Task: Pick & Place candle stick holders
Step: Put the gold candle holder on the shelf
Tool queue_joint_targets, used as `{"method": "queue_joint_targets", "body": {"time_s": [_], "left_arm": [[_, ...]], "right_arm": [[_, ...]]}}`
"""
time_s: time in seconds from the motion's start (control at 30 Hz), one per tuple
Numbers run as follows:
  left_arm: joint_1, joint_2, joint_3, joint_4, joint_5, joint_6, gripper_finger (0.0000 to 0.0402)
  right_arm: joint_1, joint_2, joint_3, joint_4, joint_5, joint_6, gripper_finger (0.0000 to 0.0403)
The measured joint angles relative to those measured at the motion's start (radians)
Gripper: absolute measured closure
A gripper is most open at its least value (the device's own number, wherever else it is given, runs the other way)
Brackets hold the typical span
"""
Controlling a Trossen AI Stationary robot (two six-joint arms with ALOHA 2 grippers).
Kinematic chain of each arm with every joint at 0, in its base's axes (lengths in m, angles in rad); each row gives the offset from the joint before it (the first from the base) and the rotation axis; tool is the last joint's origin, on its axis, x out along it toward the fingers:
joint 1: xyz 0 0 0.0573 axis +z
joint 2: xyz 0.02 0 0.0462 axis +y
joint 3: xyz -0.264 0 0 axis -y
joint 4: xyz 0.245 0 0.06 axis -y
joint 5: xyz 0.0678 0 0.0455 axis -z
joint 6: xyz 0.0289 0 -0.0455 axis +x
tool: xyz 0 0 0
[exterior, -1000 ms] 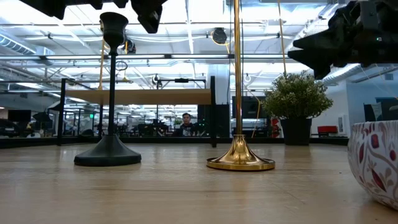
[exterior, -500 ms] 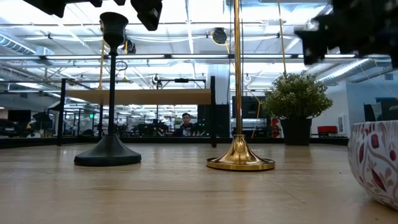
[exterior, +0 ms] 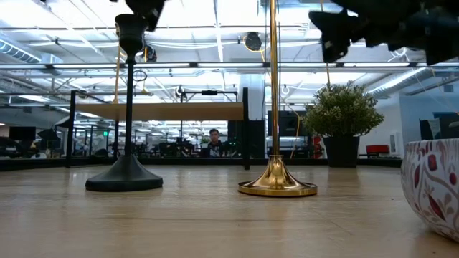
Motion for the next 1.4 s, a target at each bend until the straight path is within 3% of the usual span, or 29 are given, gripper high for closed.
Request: {"method": "queue_joint_targets", "body": {"time_s": [0.27,0.7,1.4], "left_arm": [[-0.04,-0.128,0.0,-0.122,-0.057,0.02,0.0238],[-0.056,-0.189,0.0,-0.162,-0.104,0.054,0.0238],[-0.053,-0.225,0.0,-0.204,-0.158,0.091,0.0238]], "right_arm": [[0.049,0.169,0.115,0.008,-0.001,0.0,0.0232],[0.053,0.307,0.201,0.007,-0.002,0.076,0.0232],[0.052,0.312,0.204,0.057,0.001,0.05,0.0232]]}}
